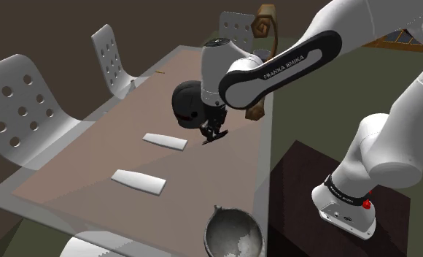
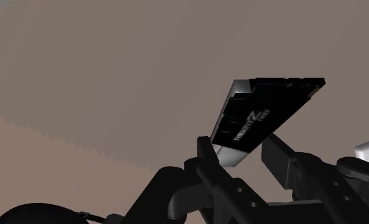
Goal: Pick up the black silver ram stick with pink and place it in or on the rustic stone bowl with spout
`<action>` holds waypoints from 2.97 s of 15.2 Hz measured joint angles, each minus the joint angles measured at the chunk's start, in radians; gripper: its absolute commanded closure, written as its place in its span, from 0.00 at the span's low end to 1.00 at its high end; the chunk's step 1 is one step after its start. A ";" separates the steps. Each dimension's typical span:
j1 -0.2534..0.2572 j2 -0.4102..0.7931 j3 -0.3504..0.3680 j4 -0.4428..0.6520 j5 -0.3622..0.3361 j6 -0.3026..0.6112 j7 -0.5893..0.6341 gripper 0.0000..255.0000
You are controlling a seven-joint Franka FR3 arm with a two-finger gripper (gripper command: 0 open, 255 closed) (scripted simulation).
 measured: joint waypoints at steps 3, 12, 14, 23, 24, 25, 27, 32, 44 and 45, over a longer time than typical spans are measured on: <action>-0.001 -0.020 -0.001 0.022 0.004 -0.042 -0.005 1.00; 0.055 -0.132 0.059 -0.040 0.036 -0.089 0.090 1.00; 0.076 -0.151 0.085 -0.059 0.047 -0.089 0.130 1.00; 0.187 -0.234 0.224 -0.119 0.113 -0.102 0.337 1.00; 0.198 -0.237 0.239 -0.123 0.119 -0.101 0.359 1.00; 0.211 -0.243 0.257 -0.129 0.127 -0.099 0.384 1.00; 0.231 -0.239 0.288 -0.117 0.134 -0.104 0.431 1.00; 0.281 -0.230 0.370 -0.106 0.154 -0.099 0.551 1.00; 0.276 -0.124 0.413 -0.175 0.114 0.067 0.607 1.00; 0.275 -0.116 0.414 -0.182 0.110 0.082 0.609 1.00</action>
